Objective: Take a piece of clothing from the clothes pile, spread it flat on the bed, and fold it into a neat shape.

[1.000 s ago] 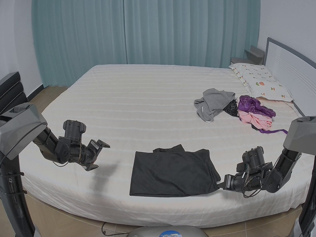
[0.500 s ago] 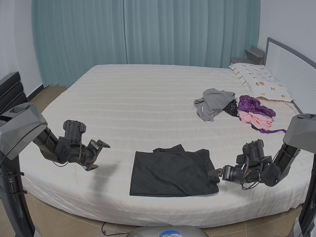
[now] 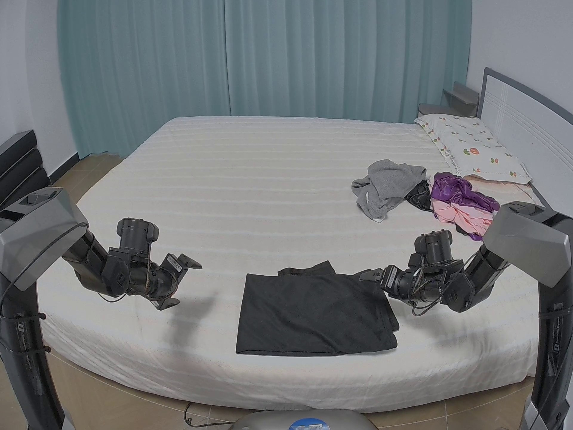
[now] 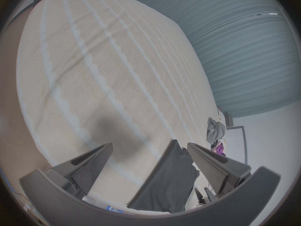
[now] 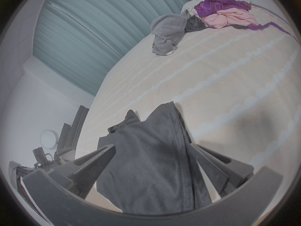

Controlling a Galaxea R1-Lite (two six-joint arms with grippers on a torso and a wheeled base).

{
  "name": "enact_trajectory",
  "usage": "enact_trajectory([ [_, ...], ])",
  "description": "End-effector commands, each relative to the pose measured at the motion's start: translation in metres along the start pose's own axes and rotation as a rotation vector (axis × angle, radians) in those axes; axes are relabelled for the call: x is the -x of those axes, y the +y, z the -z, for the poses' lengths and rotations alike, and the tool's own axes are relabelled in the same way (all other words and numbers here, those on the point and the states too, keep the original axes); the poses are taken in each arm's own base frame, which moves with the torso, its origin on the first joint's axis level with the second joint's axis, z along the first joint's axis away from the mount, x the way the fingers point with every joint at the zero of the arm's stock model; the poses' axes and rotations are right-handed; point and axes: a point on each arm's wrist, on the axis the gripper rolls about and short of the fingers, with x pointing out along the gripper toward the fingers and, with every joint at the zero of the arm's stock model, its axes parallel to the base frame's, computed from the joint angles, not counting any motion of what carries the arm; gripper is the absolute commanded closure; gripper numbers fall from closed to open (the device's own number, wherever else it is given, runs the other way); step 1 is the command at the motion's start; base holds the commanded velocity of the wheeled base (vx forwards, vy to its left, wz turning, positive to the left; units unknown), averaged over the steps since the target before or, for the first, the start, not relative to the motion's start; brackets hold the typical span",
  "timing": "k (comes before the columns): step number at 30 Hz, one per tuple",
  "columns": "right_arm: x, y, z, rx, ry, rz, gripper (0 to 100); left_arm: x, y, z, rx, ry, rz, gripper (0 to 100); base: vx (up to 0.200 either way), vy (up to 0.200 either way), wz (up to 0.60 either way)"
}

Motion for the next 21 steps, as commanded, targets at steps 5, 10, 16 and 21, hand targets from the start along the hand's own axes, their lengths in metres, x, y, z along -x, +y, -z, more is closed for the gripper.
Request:
enact_trajectory([
  [5,-0.034,-0.007,0.0,-0.016,-0.002,0.008,0,-0.001,-0.011,0.003,0.022,0.0,0.027,0,0.0,-0.2,0.0],
  [10,-0.039,-0.004,-0.008,-0.011,-0.054,0.019,0,-0.003,-0.011,0.004,0.021,0.004,0.025,0,0.0,-0.08,0.0],
  [16,-0.044,0.001,-0.015,-0.006,-0.083,-0.001,0,-0.003,-0.011,0.008,0.013,0.009,0.023,0,0.0,0.0,0.0],
  [21,-0.051,0.007,-0.011,-0.043,-0.077,-0.019,0,-0.003,-0.011,0.009,0.016,0.011,0.019,0,0.0,0.0,0.0],
])
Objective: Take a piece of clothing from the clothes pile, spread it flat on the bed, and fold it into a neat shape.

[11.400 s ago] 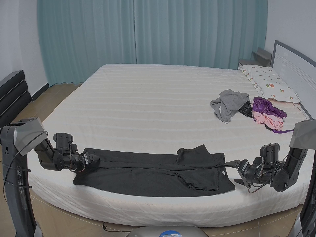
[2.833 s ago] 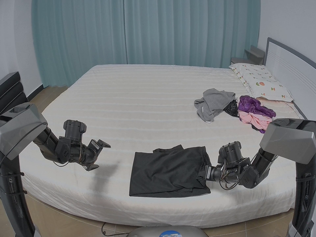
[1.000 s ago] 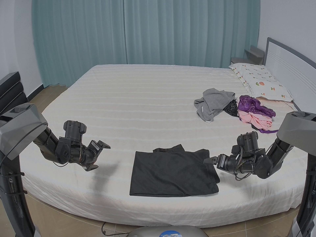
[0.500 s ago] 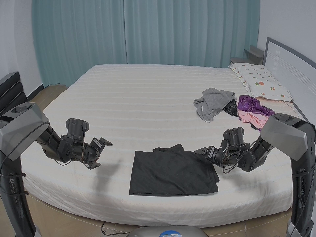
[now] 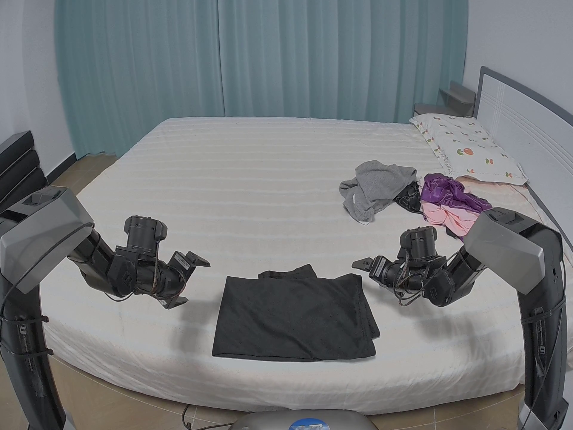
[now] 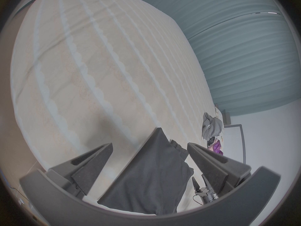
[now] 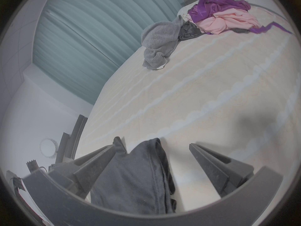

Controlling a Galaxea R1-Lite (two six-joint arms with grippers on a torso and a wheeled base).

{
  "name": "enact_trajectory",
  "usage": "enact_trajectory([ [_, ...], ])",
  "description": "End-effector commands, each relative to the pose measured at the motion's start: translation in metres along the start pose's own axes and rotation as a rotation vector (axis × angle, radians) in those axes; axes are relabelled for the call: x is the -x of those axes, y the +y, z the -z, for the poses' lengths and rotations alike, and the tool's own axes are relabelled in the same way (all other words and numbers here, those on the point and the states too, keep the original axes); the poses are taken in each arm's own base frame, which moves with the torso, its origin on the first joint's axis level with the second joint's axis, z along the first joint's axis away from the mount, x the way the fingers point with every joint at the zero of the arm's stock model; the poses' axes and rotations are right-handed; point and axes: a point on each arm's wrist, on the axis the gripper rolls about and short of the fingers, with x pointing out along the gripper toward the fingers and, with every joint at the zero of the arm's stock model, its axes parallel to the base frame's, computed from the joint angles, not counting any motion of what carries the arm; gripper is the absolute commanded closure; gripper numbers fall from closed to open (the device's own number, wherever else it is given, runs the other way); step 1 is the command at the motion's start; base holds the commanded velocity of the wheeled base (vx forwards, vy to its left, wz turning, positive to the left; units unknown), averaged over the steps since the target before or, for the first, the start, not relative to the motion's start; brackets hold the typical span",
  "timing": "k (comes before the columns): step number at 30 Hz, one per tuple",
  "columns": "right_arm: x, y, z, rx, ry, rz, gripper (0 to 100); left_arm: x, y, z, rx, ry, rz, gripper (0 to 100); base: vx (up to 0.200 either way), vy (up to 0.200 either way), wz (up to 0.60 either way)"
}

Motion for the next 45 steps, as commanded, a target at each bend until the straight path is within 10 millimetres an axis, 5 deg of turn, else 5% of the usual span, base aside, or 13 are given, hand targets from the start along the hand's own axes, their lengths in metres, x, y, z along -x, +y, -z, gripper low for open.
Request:
enact_trajectory([
  [1,-0.006,0.004,0.004,-0.013,0.007,-0.014,0,-0.001,0.0,0.001,0.003,0.002,-0.003,0,0.0,0.0,0.0],
  [25,-0.013,0.019,0.026,0.006,0.036,-0.008,0,-0.001,0.003,0.004,0.012,-0.022,-0.028,0,0.05,0.0,0.0],
  [26,-0.012,0.018,0.026,0.005,0.039,-0.005,100,-0.001,0.003,0.005,0.009,-0.019,-0.028,0,0.0,0.0,0.0],
  [36,-0.004,0.018,0.025,-0.005,0.044,0.005,100,-0.004,0.001,0.012,-0.008,-0.023,-0.04,0,0.0,0.0,0.0],
  [45,0.006,0.005,0.009,-0.058,-0.007,0.053,100,-0.034,-0.006,0.031,-0.176,-0.03,-0.07,0,0.0,0.0,0.0],
])
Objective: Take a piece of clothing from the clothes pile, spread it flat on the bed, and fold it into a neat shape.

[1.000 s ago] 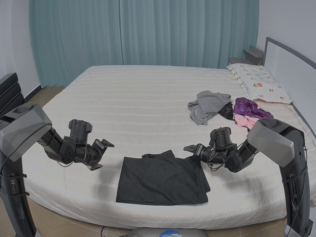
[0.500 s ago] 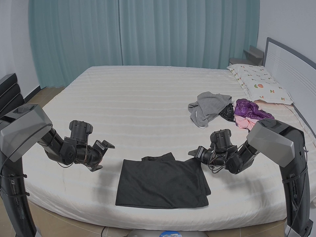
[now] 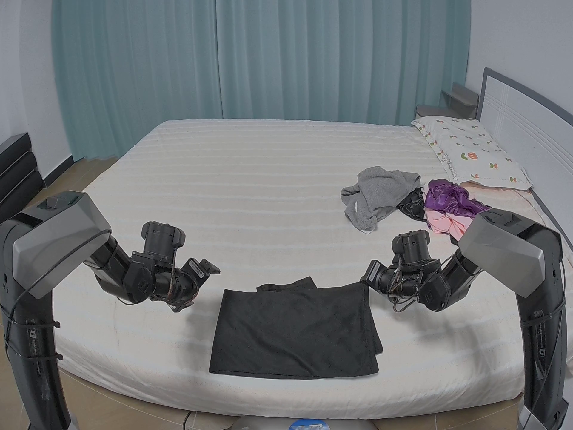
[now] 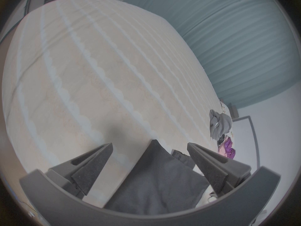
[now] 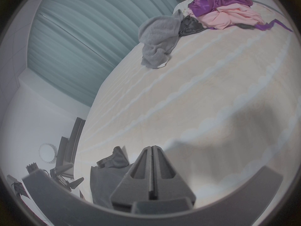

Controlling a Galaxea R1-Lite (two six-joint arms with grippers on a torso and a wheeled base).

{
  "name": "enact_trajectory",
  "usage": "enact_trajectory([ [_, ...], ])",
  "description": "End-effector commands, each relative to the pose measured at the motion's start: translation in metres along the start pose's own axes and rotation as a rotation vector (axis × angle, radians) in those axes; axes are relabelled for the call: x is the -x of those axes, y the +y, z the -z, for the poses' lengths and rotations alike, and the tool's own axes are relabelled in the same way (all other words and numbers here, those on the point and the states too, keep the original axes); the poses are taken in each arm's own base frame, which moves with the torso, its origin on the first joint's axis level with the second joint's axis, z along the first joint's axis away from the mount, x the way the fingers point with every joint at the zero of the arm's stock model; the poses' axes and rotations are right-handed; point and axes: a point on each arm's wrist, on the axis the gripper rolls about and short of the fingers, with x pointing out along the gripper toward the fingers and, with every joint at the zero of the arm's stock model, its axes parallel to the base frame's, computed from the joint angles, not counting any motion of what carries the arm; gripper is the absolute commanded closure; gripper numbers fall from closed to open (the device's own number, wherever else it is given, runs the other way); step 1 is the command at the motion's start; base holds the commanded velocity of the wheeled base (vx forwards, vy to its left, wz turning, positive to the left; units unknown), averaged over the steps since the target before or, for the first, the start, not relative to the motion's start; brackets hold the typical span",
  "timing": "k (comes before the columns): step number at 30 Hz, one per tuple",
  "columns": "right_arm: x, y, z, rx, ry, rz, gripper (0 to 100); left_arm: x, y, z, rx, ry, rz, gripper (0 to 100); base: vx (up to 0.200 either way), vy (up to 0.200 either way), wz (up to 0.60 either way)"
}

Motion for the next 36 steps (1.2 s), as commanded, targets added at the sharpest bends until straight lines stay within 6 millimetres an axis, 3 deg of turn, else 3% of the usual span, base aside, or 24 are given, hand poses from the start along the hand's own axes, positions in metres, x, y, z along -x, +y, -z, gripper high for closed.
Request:
enact_trajectory([
  [1,0.004,-0.007,-0.005,-0.011,-0.02,0.027,100,-0.02,-0.005,0.013,-0.077,0.011,-0.013,0,0.0,0.0,0.0],
  [11,0.005,-0.007,-0.004,-0.013,-0.021,0.028,100,-0.055,-0.029,0.032,-0.14,-0.04,-0.01,0,0.0,0.0,0.0],
  [22,0.004,-0.007,-0.002,-0.012,-0.015,0.03,100,-0.067,-0.028,0.035,-0.193,-0.07,-0.035,0,0.0,0.0,0.0],
  [26,0.004,-0.007,-0.003,-0.018,-0.016,0.029,100,-0.073,-0.034,0.045,-0.236,-0.056,-0.024,0,0.0,0.0,0.0],
  [27,0.004,-0.006,-0.002,-0.017,-0.015,0.028,100,-0.074,-0.034,0.046,-0.252,-0.053,-0.026,100,0.0,0.0,0.0],
  [36,0.004,-0.006,-0.003,-0.017,-0.019,0.026,100,-0.077,-0.031,0.047,-0.261,-0.093,-0.057,100,0.0,0.0,0.0],
])
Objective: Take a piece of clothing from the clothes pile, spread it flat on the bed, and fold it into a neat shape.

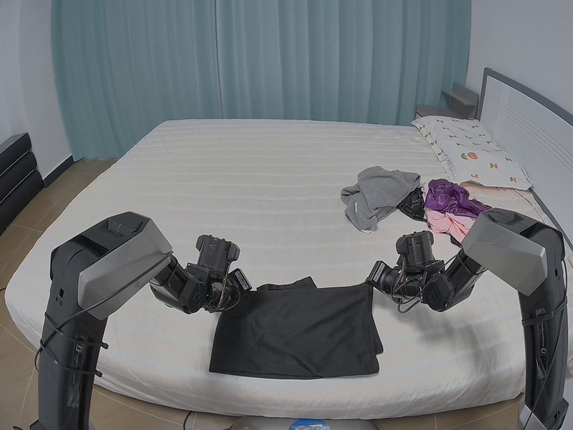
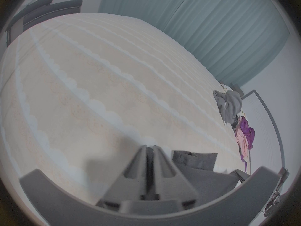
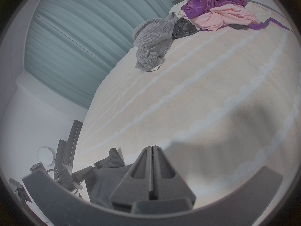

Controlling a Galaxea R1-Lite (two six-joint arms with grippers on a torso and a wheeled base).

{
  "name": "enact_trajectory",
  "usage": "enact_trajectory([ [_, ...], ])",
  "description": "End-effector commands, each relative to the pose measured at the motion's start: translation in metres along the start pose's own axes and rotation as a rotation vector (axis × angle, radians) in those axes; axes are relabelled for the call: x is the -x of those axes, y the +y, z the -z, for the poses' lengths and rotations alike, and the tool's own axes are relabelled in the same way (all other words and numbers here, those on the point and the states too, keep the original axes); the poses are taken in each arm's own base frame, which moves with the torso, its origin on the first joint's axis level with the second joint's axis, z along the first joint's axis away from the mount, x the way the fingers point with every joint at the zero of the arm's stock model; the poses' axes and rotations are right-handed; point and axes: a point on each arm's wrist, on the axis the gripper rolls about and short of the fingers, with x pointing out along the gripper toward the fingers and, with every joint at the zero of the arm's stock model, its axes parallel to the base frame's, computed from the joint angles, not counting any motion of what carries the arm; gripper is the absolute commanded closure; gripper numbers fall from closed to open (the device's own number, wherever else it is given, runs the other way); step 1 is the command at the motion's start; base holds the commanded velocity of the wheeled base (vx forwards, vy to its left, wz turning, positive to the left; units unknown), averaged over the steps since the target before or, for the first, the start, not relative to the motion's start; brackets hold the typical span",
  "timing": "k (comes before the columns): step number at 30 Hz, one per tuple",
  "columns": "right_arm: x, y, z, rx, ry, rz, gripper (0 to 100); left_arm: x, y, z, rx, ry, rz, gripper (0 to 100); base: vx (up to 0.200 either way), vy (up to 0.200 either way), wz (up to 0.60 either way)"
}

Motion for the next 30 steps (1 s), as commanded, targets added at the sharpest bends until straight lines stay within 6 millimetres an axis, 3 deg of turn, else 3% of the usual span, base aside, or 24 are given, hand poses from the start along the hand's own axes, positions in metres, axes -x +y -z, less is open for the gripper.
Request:
enact_trajectory([
  [1,0.0,0.001,0.0,0.001,-0.005,-0.005,100,-0.006,0.007,-0.002,0.013,-0.04,-0.042,100,0.0,0.0,0.0],
  [7,-0.002,0.002,-0.002,0.004,-0.011,-0.012,100,-0.012,0.019,-0.013,0.042,-0.11,-0.082,100,0.0,0.0,0.0],
  [23,-0.014,0.01,-0.003,0.024,-0.021,-0.033,100,-0.01,0.015,-0.011,0.051,-0.107,-0.068,100,0.0,0.0,0.0],
  [24,-0.013,0.01,-0.003,0.024,-0.02,-0.032,100,-0.01,0.015,-0.011,0.054,-0.103,-0.066,0,0.0,0.0,0.0],
  [25,-0.011,0.01,-0.002,0.026,-0.017,-0.031,100,-0.01,0.015,-0.01,0.053,-0.1,-0.066,0,0.0,0.0,0.0],
  [26,-0.01,0.01,-0.002,0.029,-0.015,-0.029,0,-0.009,0.015,-0.01,0.053,-0.101,-0.064,0,0.0,0.0,0.0],
  [30,0.01,0.017,-0.005,0.028,-0.014,-0.05,0,-0.007,0.018,-0.011,0.078,-0.099,-0.07,0,0.0,0.0,0.0],
])
